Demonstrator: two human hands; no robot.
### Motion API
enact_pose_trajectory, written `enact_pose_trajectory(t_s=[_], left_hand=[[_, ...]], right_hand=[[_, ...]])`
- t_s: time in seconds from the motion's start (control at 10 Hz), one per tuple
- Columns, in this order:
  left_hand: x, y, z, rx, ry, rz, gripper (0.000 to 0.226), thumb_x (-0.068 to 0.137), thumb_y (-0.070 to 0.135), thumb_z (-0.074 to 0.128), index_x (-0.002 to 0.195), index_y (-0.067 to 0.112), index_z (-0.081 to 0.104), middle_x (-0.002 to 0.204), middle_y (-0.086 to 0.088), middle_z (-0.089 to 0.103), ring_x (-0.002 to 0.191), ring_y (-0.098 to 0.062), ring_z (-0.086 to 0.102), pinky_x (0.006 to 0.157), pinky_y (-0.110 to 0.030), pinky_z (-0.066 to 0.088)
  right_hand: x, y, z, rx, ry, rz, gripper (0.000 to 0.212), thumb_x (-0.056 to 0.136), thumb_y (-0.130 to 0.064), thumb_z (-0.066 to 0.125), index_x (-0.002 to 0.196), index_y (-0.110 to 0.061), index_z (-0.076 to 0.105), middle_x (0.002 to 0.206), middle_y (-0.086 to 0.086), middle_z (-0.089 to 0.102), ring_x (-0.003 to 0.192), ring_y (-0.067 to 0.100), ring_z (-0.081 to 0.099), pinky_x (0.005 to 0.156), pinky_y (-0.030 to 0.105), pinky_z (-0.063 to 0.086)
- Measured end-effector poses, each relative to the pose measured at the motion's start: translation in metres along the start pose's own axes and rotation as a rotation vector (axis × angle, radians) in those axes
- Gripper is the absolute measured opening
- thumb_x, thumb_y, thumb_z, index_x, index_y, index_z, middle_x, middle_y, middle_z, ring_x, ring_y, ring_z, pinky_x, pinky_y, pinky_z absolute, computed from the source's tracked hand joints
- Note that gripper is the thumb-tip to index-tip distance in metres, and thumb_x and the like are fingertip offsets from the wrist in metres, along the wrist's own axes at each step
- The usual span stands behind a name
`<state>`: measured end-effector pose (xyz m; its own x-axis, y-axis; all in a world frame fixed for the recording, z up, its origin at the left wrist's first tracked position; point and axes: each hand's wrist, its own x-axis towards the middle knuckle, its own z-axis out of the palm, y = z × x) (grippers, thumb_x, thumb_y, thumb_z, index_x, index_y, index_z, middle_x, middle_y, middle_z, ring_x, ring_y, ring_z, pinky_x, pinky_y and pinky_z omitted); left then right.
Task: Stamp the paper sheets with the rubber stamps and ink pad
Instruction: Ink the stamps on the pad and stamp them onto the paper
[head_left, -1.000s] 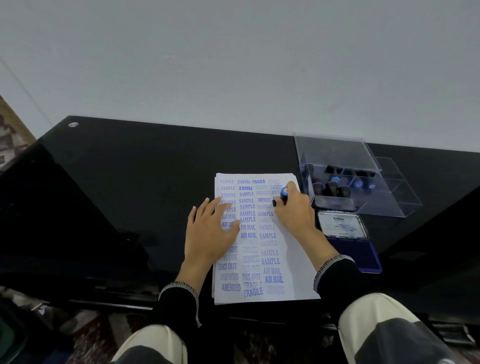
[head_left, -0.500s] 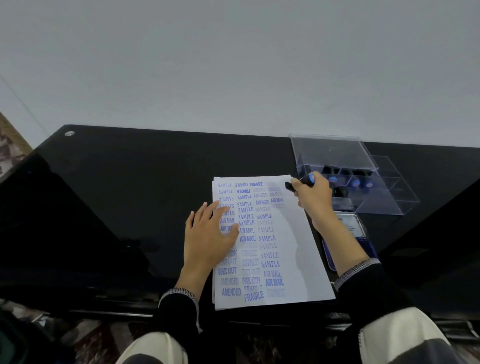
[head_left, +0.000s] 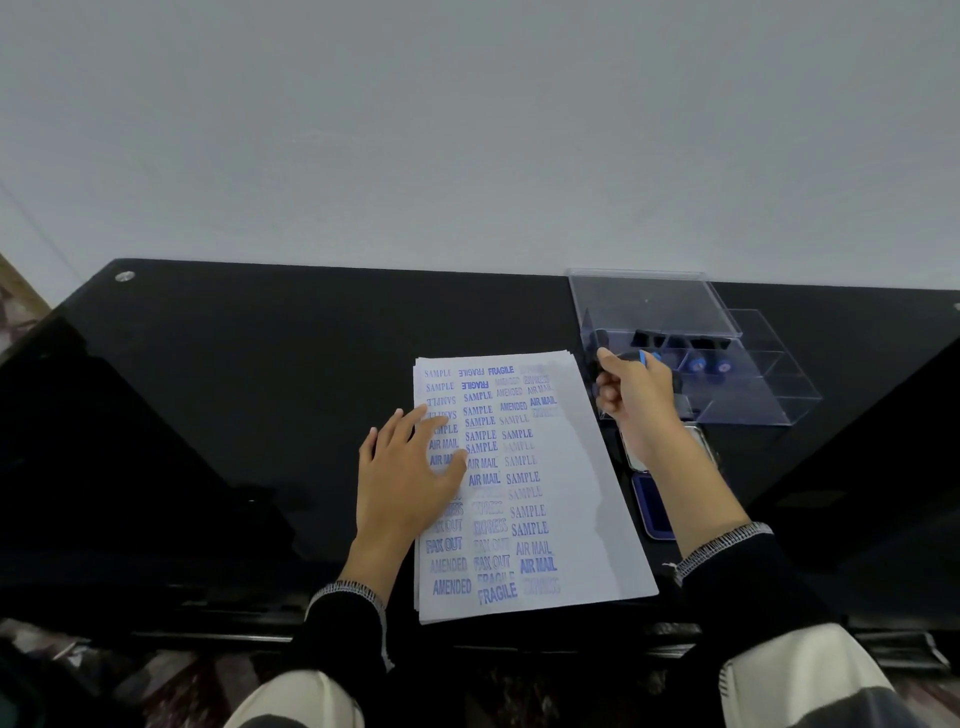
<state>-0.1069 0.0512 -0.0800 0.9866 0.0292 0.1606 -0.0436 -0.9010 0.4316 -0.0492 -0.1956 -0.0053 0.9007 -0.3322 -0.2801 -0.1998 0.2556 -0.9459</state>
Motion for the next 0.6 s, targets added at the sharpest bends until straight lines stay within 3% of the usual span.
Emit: enact_pose_trajectory(t_s=[0.1,0.2,0.3,0.4,0.5,0.6], left_hand=[[0.000,0.000,0.000,-0.003,-0.002,0.004,0.051,0.091,0.057,0.047,0.138,0.036,0.045,0.154,0.011,0.033,0.146,-0.013,0.021,0.121,-0.040,0.008],[0.000,0.000,0.000,-0.014,0.006,0.010,0.049,0.091,0.056,0.049,0.136,0.036,0.048,0.153,0.010,0.035,0.146,-0.013,0.022,0.120,-0.040,0.008],[-0.001,0.002,-0.002,-0.071,0.040,0.038,0.037,0.090,0.049,0.057,0.123,0.033,0.059,0.144,0.010,0.046,0.141,-0.014,0.032,0.120,-0.042,0.012],[-0.005,0.005,-0.006,-0.044,0.084,0.095,0.023,0.090,0.043,0.060,0.108,0.030,0.067,0.121,0.013,0.059,0.126,-0.012,0.047,0.119,-0.040,0.012],[-0.009,0.020,-0.012,0.019,0.058,0.041,0.018,0.095,0.037,0.056,0.108,0.032,0.067,0.115,0.015,0.058,0.121,-0.009,0.047,0.120,-0.045,0.004],[-0.016,0.059,-0.008,-0.054,0.046,0.102,0.017,0.096,0.029,0.054,0.105,0.029,0.069,0.113,0.014,0.061,0.115,-0.008,0.051,0.120,-0.041,0.004]], right_hand=[[-0.003,0.002,-0.001,0.069,0.017,0.002,0.028,0.092,-0.013,0.061,0.108,-0.016,0.038,0.058,0.005,0.050,0.040,0.009,0.039,0.043,0.021,0.036],[-0.014,0.002,-0.003,0.160,0.042,0.022,0.008,0.095,-0.016,0.055,0.092,-0.010,0.050,0.061,0.008,0.051,0.041,0.012,0.040,0.041,0.023,0.035],[-0.029,0.000,-0.013,0.262,0.060,0.060,0.014,0.097,-0.018,0.050,0.090,-0.007,0.055,0.060,0.010,0.054,0.042,0.014,0.041,0.043,0.024,0.035],[-0.047,0.001,-0.036,0.225,0.043,0.040,0.011,0.098,-0.013,0.048,0.094,-0.005,0.056,0.065,0.014,0.060,0.044,0.015,0.046,0.048,0.027,0.038],[-0.056,0.004,-0.069,0.080,0.059,-0.031,0.009,0.098,-0.010,0.047,0.093,-0.006,0.054,0.074,0.018,0.064,0.049,0.017,0.050,0.049,0.028,0.041],[-0.058,0.008,-0.104,-0.094,0.107,-0.082,0.021,0.099,-0.010,0.047,0.079,-0.009,0.052,0.066,0.017,0.060,0.044,0.016,0.043,0.042,0.026,0.035]])
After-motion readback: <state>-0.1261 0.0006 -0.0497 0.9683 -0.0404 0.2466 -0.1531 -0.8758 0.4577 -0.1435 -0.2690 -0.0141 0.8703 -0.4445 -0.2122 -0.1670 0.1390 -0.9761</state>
